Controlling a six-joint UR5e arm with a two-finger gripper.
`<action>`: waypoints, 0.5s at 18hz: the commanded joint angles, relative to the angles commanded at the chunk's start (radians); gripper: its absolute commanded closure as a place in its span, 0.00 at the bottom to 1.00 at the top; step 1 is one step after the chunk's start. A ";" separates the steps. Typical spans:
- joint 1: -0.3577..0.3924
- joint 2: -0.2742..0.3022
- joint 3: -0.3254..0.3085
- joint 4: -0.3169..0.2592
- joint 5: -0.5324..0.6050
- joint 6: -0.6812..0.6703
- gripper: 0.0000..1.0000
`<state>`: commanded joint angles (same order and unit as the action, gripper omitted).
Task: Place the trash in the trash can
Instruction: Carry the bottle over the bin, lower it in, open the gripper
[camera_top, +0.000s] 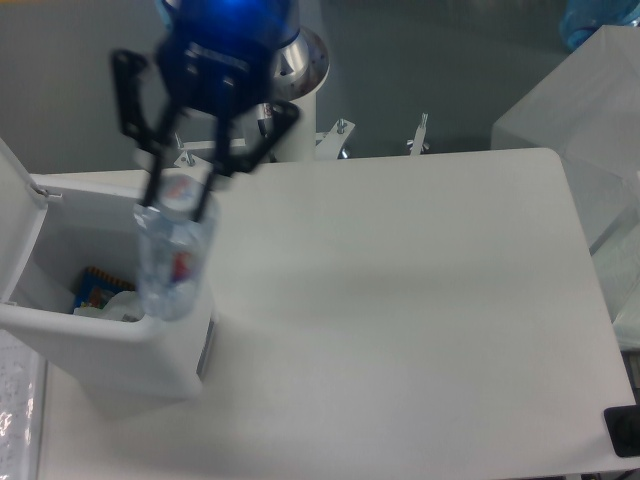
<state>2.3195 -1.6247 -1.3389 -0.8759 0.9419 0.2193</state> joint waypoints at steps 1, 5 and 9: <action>-0.014 0.014 -0.026 0.002 0.000 0.002 0.96; -0.051 0.028 -0.100 0.002 0.002 0.067 0.90; -0.064 0.019 -0.129 0.003 0.002 0.127 0.57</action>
<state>2.2550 -1.6060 -1.4680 -0.8728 0.9434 0.3465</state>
